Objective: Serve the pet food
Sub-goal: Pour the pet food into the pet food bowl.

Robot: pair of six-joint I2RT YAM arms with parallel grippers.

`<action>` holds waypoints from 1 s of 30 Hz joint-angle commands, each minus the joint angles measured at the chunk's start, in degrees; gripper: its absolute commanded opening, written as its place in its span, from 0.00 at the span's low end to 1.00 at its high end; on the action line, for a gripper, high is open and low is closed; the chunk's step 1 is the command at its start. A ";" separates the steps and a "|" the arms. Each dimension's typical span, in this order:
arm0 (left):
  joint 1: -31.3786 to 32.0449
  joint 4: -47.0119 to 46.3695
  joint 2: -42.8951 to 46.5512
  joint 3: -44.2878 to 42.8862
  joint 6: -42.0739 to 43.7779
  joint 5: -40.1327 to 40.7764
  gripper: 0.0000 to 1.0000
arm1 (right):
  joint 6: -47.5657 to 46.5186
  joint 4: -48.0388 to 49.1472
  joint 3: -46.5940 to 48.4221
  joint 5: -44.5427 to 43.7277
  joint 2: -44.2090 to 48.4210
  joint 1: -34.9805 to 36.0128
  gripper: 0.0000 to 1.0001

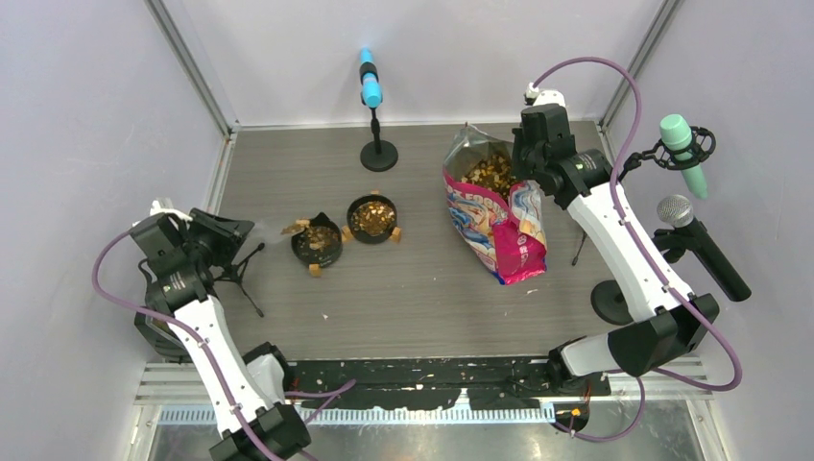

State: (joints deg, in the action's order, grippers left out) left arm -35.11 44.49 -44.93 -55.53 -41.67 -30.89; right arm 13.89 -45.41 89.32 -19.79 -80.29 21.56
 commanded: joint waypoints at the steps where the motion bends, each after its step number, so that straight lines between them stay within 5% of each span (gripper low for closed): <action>1: 4.11 -0.12 -0.01 -4.03 1.97 5.04 0.00 | 0.34 -1.35 -0.63 -0.62 2.58 -0.20 0.05; 18: 16.99 -0.10 -3.76 -7.46 3.50 18.27 0.00 | 0.20 -1.10 -0.92 -0.89 2.82 -0.64 0.05; 30: 17.36 2.68 -4.98 -16.64 0.17 15.79 0.00 | -0.83 -0.01 -0.61 0.97 3.37 -0.73 0.05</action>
State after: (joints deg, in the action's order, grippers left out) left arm -18.00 46.98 -49.67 -67.61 -40.32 -13.61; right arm 13.63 -44.73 88.55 -19.27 -79.75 21.02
